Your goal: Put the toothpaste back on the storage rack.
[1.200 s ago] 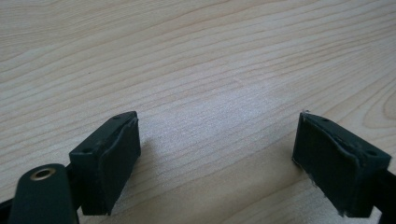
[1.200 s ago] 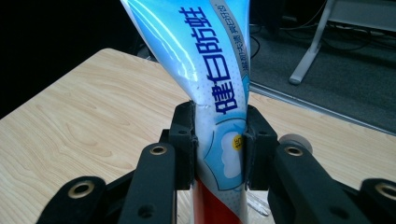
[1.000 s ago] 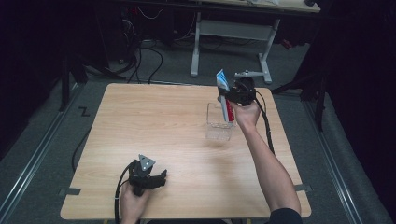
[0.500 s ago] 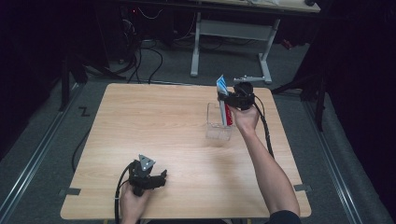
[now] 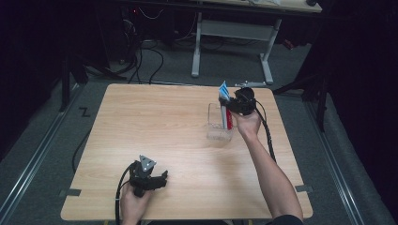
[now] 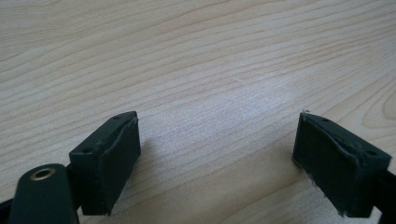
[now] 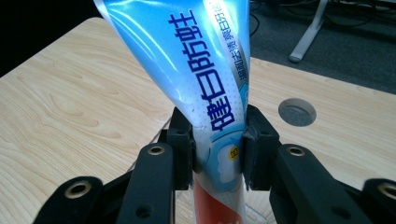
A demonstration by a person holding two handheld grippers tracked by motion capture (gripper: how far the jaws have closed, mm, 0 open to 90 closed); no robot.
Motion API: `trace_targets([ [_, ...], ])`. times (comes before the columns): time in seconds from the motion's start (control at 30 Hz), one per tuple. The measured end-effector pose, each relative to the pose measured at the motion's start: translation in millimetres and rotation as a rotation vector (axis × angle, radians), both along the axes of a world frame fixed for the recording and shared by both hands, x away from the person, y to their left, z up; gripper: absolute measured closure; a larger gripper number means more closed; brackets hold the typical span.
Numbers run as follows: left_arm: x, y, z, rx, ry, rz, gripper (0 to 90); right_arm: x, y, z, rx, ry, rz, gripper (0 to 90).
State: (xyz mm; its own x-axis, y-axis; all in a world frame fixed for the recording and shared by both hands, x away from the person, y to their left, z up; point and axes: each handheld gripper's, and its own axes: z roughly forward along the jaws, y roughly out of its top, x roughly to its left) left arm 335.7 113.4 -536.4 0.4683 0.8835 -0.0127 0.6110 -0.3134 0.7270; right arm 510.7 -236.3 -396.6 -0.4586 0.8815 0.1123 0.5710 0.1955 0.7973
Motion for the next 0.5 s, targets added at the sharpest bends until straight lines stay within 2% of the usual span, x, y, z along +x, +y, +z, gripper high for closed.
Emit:
trace_targets([
  [0.5, -0.1, -0.3, -0.1, -0.003, -0.001, 0.002, 15.1, -3.4, -2.2, -5.9, -0.011, 0.018, -0.003, 68.3],
])
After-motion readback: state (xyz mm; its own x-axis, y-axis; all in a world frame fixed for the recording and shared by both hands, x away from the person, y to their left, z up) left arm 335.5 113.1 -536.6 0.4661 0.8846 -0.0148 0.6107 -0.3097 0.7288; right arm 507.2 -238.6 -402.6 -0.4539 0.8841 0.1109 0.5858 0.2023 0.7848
